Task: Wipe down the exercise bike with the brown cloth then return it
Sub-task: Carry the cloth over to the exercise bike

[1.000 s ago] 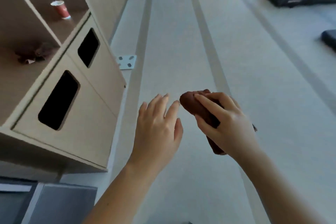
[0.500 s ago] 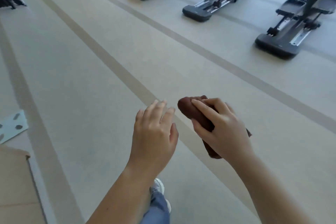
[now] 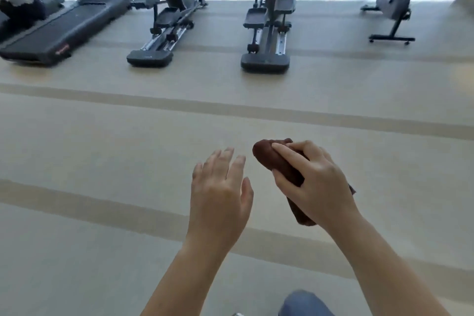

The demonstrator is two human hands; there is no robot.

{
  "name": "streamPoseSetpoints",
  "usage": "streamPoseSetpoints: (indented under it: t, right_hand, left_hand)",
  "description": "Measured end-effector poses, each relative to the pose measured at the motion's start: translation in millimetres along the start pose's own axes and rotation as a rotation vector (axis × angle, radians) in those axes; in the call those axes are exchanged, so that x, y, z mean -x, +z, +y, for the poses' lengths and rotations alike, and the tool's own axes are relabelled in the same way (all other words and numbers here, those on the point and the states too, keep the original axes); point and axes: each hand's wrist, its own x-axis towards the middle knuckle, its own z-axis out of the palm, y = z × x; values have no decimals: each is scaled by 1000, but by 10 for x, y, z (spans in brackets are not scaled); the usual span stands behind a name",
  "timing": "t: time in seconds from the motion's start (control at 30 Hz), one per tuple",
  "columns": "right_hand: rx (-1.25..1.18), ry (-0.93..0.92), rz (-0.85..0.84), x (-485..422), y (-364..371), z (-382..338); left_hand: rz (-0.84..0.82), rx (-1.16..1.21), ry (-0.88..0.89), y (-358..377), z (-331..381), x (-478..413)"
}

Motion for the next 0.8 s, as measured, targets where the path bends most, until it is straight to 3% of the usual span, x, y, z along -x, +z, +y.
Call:
streamPoseSetpoints:
  t: [0.37, 0.8]
  right_hand:
    - [99, 214, 142, -1161, -171, 1618]
    - [204, 394, 237, -2674, -709, 3701]
  left_hand:
    - [-94, 149, 241, 1281, 689, -1860]
    - [-198, 222, 388, 2659, 1838, -4032]
